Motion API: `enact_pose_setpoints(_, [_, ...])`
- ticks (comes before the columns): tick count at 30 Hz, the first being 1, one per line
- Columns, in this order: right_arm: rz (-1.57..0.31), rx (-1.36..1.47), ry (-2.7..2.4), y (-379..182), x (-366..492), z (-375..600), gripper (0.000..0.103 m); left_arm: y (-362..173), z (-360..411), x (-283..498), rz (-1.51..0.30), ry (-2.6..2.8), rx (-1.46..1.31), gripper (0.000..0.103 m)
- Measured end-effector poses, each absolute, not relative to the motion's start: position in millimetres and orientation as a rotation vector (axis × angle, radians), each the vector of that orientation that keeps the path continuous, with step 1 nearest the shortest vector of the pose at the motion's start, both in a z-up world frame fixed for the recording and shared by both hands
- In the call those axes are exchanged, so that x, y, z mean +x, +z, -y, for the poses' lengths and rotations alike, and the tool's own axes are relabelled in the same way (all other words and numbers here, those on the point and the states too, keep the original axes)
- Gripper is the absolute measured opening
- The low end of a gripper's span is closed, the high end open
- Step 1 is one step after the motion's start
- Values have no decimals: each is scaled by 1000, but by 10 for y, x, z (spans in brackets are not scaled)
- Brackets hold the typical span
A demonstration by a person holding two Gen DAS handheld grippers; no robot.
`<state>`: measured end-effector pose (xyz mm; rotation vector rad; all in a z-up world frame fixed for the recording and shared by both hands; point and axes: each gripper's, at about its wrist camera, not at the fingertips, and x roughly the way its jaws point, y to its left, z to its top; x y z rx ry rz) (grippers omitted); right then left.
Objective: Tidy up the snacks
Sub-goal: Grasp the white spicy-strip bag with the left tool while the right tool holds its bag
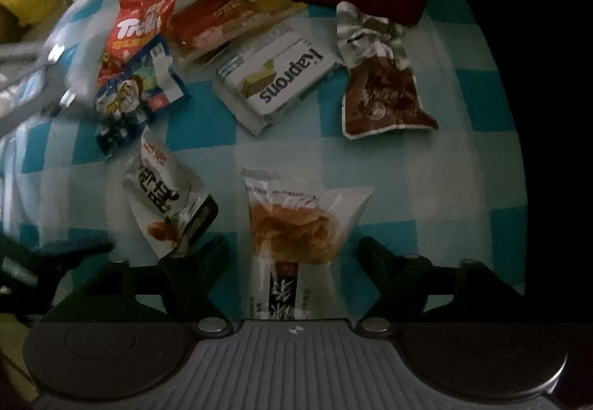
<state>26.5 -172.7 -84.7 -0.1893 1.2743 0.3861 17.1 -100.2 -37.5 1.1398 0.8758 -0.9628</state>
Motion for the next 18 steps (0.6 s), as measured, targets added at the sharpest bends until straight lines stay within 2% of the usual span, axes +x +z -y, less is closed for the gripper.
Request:
enact_pose_setpoints(1, [-1278, -195, 388, -858, 257, 1728, 87, -437, 1054, 186, -870, -985, 1173, 72])
enact_pose_setpoints(2, [-1280, -194, 394, -860, 243, 1733, 90, -467, 1076, 193, -858, -1007, 1197, 78])
enact_pose_setpoints(4, [-1305, -178, 397, -896, 242, 1750, 102, -450, 1098, 208, -821, -1066, 1234, 79])
enact_pose_setpoints(8, [-1304, -168, 374, -926, 244, 1776, 103, -465, 1038, 250, -859, -1080, 1194, 76])
enact_pose_setpoints(10, [-1287, -174, 373, -921, 237, 1772, 103, -487, 1016, 282, -902, -1035, 1132, 67])
enact_pose_setpoints(12, [-1257, -218, 368, -915, 203, 1731, 101, -479, 987, 277, -970, -971, 1029, 50])
enact_pose_setpoints(15, [-1222, -305, 350, -914, 159, 1622, 95, -478, 913, 285, -1035, -820, 859, 49])
enact_pose_setpoints(18, [-1200, -322, 375, -860, 145, 1557, 81, -471, 811, 285, -1095, -679, 692, 49])
